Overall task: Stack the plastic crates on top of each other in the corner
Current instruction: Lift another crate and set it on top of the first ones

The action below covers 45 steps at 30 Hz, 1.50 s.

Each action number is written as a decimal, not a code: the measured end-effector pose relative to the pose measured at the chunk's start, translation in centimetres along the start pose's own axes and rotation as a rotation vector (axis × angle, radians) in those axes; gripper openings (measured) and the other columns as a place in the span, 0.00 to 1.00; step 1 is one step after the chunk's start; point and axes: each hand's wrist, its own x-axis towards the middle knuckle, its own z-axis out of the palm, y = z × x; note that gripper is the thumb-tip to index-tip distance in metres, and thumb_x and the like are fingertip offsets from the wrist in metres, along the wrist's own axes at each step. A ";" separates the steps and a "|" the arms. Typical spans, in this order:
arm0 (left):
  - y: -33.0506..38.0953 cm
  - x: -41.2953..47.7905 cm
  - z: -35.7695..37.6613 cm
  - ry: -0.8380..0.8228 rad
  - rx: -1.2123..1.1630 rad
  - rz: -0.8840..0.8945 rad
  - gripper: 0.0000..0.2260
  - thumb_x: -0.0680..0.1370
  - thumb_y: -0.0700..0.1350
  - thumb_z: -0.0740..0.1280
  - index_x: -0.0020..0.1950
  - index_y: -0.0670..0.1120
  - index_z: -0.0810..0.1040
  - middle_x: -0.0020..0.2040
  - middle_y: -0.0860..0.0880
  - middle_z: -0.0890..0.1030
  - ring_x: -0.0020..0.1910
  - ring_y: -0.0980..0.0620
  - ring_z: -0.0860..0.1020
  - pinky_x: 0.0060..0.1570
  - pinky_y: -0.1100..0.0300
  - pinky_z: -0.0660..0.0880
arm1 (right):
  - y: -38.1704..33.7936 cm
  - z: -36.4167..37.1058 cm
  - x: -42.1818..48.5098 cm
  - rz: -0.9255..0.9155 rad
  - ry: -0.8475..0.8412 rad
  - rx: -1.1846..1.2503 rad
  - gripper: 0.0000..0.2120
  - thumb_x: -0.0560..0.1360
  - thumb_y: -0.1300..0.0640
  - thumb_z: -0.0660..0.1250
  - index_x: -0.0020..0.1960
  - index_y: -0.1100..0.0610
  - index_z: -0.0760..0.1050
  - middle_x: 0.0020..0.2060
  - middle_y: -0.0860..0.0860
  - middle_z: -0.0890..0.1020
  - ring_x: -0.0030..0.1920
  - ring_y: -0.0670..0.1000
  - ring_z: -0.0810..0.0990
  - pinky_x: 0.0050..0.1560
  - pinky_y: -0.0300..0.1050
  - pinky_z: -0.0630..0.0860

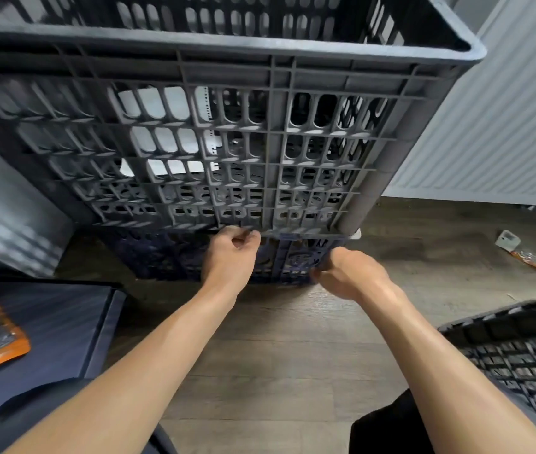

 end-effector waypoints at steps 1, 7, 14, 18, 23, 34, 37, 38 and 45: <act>-0.1 0.1 0.6 -0.039 0.005 -0.011 0.09 0.78 0.54 0.67 0.47 0.50 0.80 0.44 0.54 0.83 0.45 0.53 0.80 0.44 0.61 0.74 | -0.4 0.2 0.0 -0.044 -0.037 0.017 0.17 0.76 0.45 0.62 0.56 0.56 0.76 0.51 0.57 0.82 0.48 0.61 0.79 0.50 0.53 0.79; 0.0 1.2 2.7 -0.048 -0.033 -0.151 0.16 0.77 0.58 0.68 0.39 0.47 0.84 0.43 0.48 0.85 0.47 0.46 0.82 0.54 0.49 0.79 | -1.7 0.9 0.2 -0.132 -0.093 0.061 0.16 0.72 0.41 0.61 0.44 0.55 0.74 0.42 0.56 0.79 0.47 0.61 0.80 0.47 0.51 0.79; 0.8 1.4 3.0 -0.149 -0.232 -0.377 0.14 0.78 0.55 0.68 0.48 0.43 0.81 0.44 0.48 0.83 0.42 0.49 0.82 0.38 0.56 0.81 | -1.6 0.8 1.5 -0.108 0.000 0.062 0.17 0.76 0.45 0.61 0.58 0.54 0.76 0.50 0.58 0.82 0.50 0.62 0.80 0.47 0.51 0.78; 0.7 1.8 2.9 -0.217 -0.446 -0.437 0.13 0.79 0.49 0.68 0.54 0.39 0.78 0.47 0.43 0.83 0.42 0.48 0.83 0.37 0.56 0.81 | -2.2 1.0 1.8 -0.107 0.032 0.114 0.18 0.76 0.47 0.62 0.61 0.55 0.75 0.54 0.58 0.82 0.53 0.63 0.80 0.45 0.50 0.74; 0.9 2.1 3.1 -0.220 -0.530 -0.396 0.07 0.81 0.42 0.65 0.46 0.39 0.76 0.43 0.42 0.82 0.40 0.49 0.82 0.39 0.56 0.81 | -2.3 0.5 1.8 -0.116 0.118 0.211 0.12 0.78 0.52 0.60 0.50 0.60 0.76 0.47 0.60 0.82 0.47 0.63 0.79 0.42 0.49 0.76; 2.0 2.6 8.0 -0.183 -0.587 -0.372 0.11 0.80 0.44 0.67 0.41 0.39 0.77 0.40 0.43 0.83 0.37 0.47 0.82 0.47 0.51 0.82 | -1.0 0.2 3.0 -0.062 0.189 0.300 0.12 0.77 0.67 0.56 0.56 0.66 0.76 0.53 0.63 0.79 0.53 0.63 0.77 0.41 0.49 0.71; 1.9 2.8 7.9 -0.196 -0.571 -0.375 0.10 0.80 0.44 0.66 0.43 0.39 0.77 0.41 0.43 0.83 0.38 0.46 0.82 0.44 0.53 0.82 | -0.7 -0.2 3.0 -0.066 0.210 0.338 0.09 0.74 0.64 0.58 0.50 0.62 0.75 0.44 0.60 0.78 0.43 0.63 0.75 0.38 0.48 0.69; 1.9 2.7 7.7 -0.197 -0.559 -0.375 0.10 0.80 0.45 0.67 0.44 0.40 0.77 0.42 0.44 0.83 0.38 0.46 0.82 0.43 0.54 0.82 | -0.6 -0.2 3.3 -0.070 0.211 0.346 0.08 0.73 0.62 0.58 0.48 0.60 0.75 0.42 0.59 0.79 0.41 0.62 0.74 0.35 0.48 0.67; 1.7 1.8 7.3 -0.193 -0.393 -0.351 0.18 0.79 0.54 0.66 0.58 0.40 0.76 0.41 0.46 0.83 0.31 0.51 0.78 0.37 0.56 0.82 | -0.8 1.1 3.3 -0.113 -0.020 0.270 0.11 0.77 0.53 0.60 0.46 0.57 0.78 0.44 0.57 0.82 0.43 0.60 0.78 0.36 0.45 0.70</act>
